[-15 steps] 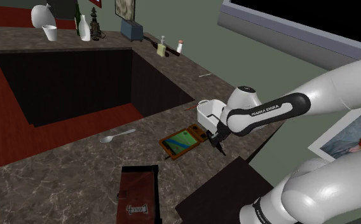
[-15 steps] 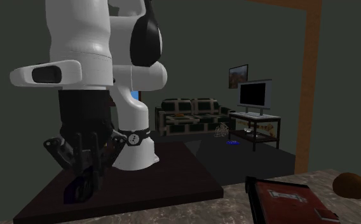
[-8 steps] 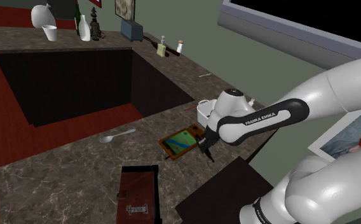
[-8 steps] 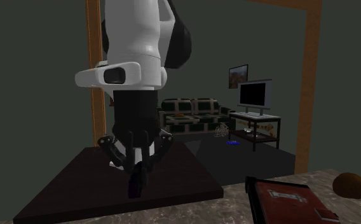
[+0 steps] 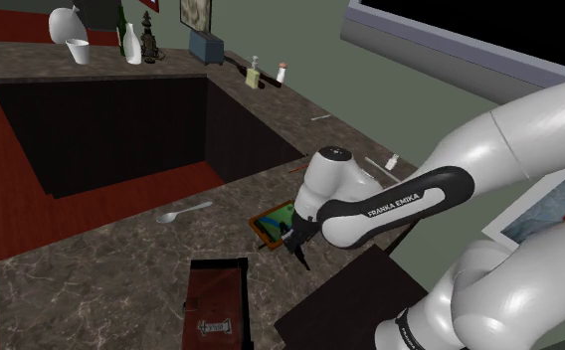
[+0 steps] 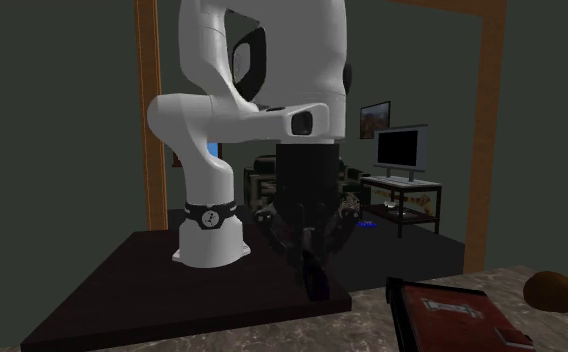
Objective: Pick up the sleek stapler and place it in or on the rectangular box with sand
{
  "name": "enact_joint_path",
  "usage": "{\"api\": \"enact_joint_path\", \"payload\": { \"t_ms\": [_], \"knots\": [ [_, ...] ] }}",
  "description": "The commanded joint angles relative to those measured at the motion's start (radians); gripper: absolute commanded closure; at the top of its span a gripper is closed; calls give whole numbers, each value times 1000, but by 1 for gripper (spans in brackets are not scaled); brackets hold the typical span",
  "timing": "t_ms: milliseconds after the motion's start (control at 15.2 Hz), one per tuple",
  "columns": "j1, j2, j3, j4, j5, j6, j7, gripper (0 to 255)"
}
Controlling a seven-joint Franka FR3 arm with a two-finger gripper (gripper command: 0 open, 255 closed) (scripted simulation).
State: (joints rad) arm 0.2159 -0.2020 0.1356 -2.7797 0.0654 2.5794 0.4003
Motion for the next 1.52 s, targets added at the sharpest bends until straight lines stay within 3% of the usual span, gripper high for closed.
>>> {"api": "enact_joint_path", "payload": {
  "t_ms": [0,462,990,1452],
  "knots": [
    [26,26,39,32,6,-6,62,255],
    [96,160,152,185,-30,-23,277,255],
    [188,354,221,426,-141,-81,526,255],
    [203,440,199,420,-199,6,566,255]
  ]
}}
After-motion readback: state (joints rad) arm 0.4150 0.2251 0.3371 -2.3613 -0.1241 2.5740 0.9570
